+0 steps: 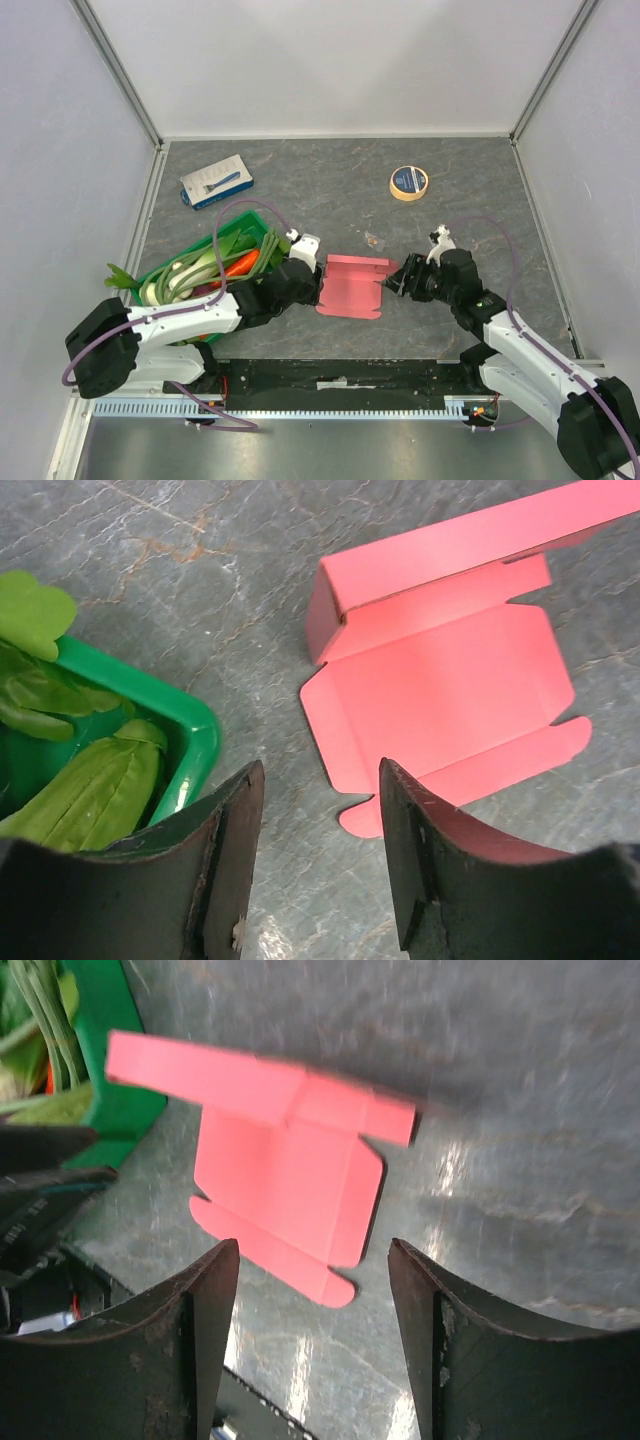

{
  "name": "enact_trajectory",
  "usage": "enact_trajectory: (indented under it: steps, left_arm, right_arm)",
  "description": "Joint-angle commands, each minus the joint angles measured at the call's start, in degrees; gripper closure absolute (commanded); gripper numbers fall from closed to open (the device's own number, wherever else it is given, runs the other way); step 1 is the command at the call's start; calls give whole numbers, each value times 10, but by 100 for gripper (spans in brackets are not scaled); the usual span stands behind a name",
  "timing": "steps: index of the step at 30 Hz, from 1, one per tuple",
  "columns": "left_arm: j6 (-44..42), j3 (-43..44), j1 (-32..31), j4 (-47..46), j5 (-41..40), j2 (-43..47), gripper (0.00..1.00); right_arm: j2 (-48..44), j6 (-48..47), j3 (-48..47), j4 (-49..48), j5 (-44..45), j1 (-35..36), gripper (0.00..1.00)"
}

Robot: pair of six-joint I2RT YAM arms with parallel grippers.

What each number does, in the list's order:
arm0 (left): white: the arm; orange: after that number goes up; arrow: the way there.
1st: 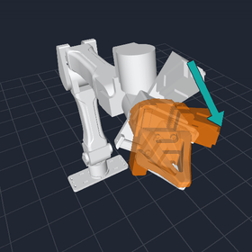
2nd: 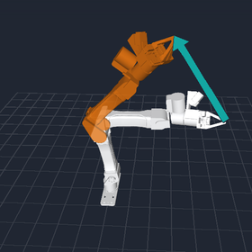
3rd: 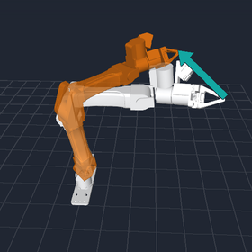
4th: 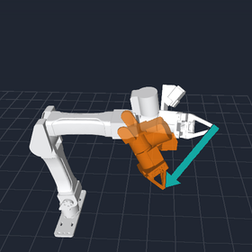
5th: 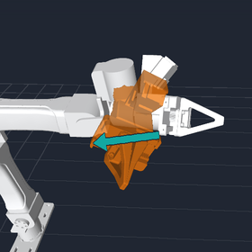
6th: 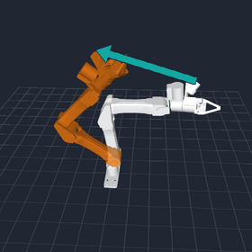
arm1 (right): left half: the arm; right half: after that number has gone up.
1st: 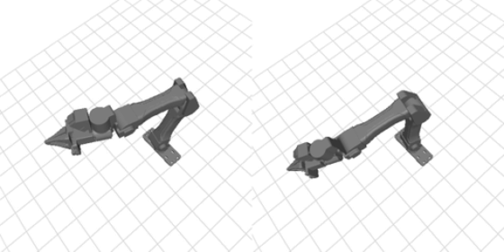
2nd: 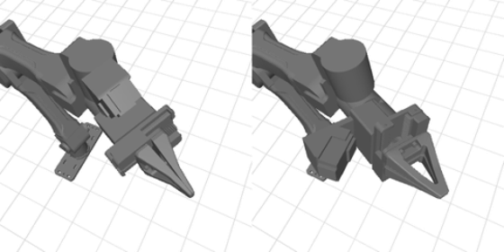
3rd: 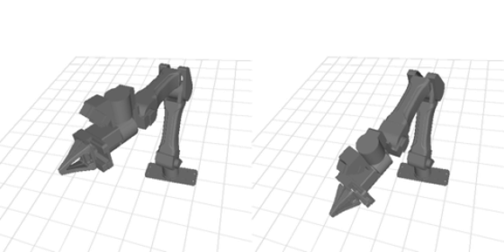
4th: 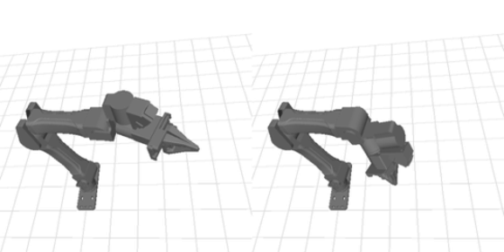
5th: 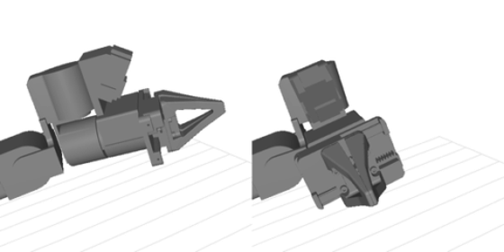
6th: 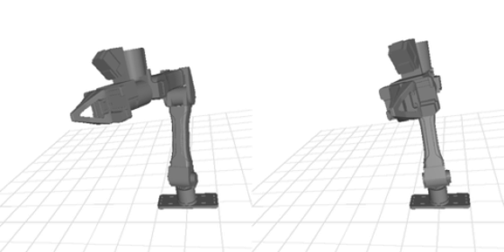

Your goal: Fold the paper box

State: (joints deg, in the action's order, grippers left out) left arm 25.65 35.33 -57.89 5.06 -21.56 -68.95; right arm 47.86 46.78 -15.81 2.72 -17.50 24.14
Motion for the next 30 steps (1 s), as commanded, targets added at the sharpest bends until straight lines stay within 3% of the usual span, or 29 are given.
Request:
enact_trajectory:
  steps: [1,8,14,30]
  left_arm:
    - [-48,-39,-5,-158,-37,-11,46]
    - [-168,-76,-18,-405,-86,-118,50]
    - [-211,-81,-16,-525,-117,-189,50]
    - [-241,-66,-14,-578,-125,-265,61]
  right_arm:
    - [-7,-77,-88,76,96,-9,30]
    - [28,-127,-140,72,112,-15,29]
    - [-4,-132,-136,72,113,-19,30]
    - [29,-142,-156,68,113,-23,30]
